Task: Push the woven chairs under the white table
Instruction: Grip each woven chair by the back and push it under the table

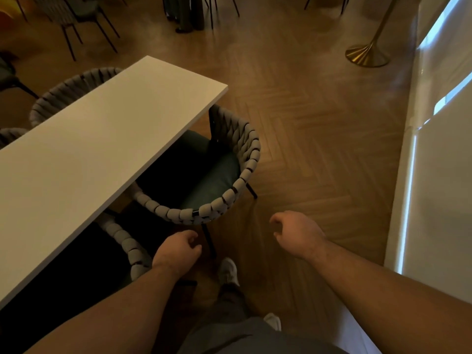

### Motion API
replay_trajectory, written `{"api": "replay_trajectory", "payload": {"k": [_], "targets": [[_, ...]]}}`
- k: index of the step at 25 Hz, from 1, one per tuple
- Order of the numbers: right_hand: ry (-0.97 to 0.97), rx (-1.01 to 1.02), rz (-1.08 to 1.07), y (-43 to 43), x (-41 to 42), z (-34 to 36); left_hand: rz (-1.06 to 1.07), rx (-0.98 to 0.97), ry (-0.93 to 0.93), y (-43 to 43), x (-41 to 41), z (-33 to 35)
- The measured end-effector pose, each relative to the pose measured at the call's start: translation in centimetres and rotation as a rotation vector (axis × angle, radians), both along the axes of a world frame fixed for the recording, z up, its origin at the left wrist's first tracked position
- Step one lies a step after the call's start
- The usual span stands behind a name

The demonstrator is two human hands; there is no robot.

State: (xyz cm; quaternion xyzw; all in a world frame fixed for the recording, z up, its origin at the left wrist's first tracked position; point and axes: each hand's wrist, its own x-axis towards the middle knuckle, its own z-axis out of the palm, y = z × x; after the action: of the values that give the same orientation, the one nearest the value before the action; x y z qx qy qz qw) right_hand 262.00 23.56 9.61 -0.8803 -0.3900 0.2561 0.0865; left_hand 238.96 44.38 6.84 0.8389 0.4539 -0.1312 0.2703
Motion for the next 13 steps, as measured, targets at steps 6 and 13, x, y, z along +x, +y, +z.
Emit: {"api": "replay_trajectory", "payload": {"k": [6, 13], "targets": [[0.000, -0.037, 0.127, 6.9, 3.5, -1.5, 0.046, -0.051, -0.022, 4.0, 3.6, -2.2], [-0.011, -0.151, 0.231, 14.5, 7.5, -3.0, 0.004, -0.167, 0.092, 11.8, 6.1, -3.7]]}}
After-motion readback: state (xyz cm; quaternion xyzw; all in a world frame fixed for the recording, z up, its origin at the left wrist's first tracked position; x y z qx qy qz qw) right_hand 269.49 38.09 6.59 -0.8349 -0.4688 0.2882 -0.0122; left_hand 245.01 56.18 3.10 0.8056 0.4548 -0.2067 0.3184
